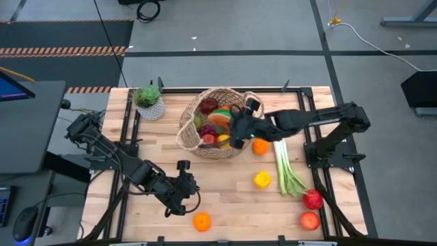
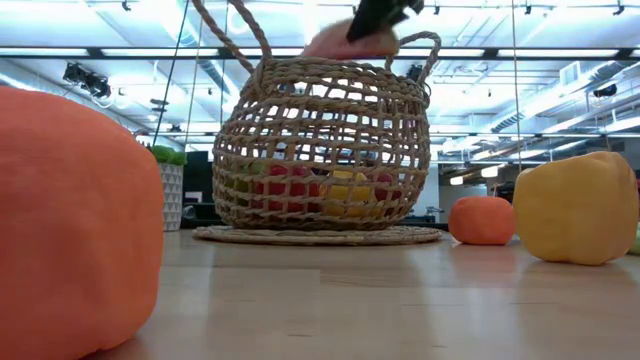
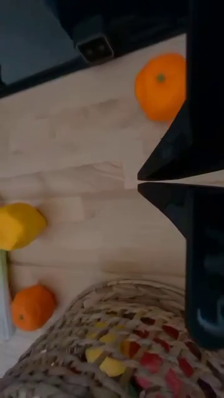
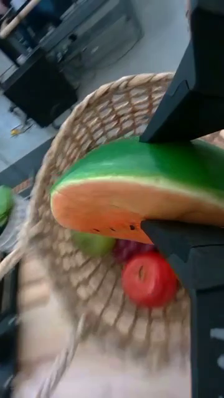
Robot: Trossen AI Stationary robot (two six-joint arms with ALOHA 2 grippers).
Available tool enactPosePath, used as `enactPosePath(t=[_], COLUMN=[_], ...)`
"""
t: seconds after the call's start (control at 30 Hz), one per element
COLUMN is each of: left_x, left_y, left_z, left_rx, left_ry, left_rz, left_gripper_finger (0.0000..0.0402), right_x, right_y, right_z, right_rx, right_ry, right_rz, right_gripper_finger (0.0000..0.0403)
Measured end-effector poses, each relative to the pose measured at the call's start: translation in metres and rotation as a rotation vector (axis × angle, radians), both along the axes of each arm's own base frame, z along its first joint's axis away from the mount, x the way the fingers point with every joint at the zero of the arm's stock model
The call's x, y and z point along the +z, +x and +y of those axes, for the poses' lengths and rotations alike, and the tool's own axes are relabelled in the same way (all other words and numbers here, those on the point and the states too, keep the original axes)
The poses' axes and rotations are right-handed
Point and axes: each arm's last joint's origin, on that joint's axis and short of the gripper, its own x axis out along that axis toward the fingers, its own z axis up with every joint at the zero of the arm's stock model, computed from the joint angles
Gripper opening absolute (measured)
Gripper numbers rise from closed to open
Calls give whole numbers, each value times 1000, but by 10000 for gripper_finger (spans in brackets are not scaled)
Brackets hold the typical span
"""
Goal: Build produce basket
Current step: Put the watermelon into the basket, then put the bell pepper into the basket
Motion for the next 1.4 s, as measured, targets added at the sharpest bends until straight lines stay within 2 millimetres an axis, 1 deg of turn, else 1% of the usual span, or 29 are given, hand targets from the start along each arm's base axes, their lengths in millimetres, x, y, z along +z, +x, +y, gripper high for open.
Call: enactPosePath(t=[0.13,0.23,0.33,0.47,0.63,0.73,0.87,0.97,1.07,1.13,1.2,1.27,1.4], left_x=[-8,-14,-17,-13,-5,-1,6,11,12,11,9,6,-2], left_y=[2,6,9,13,20,25,34,41,46,49,53,57,64], left_z=[-5,-7,-9,-11,-15,-14,-10,-4,0,0,1,0,1], left_rx=[-3,-5,-6,-28,-77,-94,-108,-103,-113,-123,-130,-132,-139], left_ry=[22,33,36,59,66,75,90,90,83,64,57,49,72], left_rz=[20,36,29,-41,-135,-182,-263,-311,-332,-339,-339,-348,-334], left_gripper_finger=[21,19,20,24,20,16,14,16,13,12,14,17,18], right_x=[-6,-8,-8,-6,-3,-2,4,6,4,2,-1,-7,-25], right_y=[6,8,8,6,6,3,-11,-32,-59,-73,-82,-87,-93], right_z=[-17,-24,-25,-24,-19,-8,10,20,28,36,49,65,95], right_rx=[-49,-71,-70,-68,-63,-37,-12,-69,-208,-284,-317,-278,-228], right_ry=[-8,-2,-9,-18,-5,24,109,185,269,317,364,412,438], right_rz=[21,22,22,20,-7,-16,29,142,260,324,341,329,311], right_gripper_finger=[195,215,246,286,318,323,319,316,314,314,314,314,314])
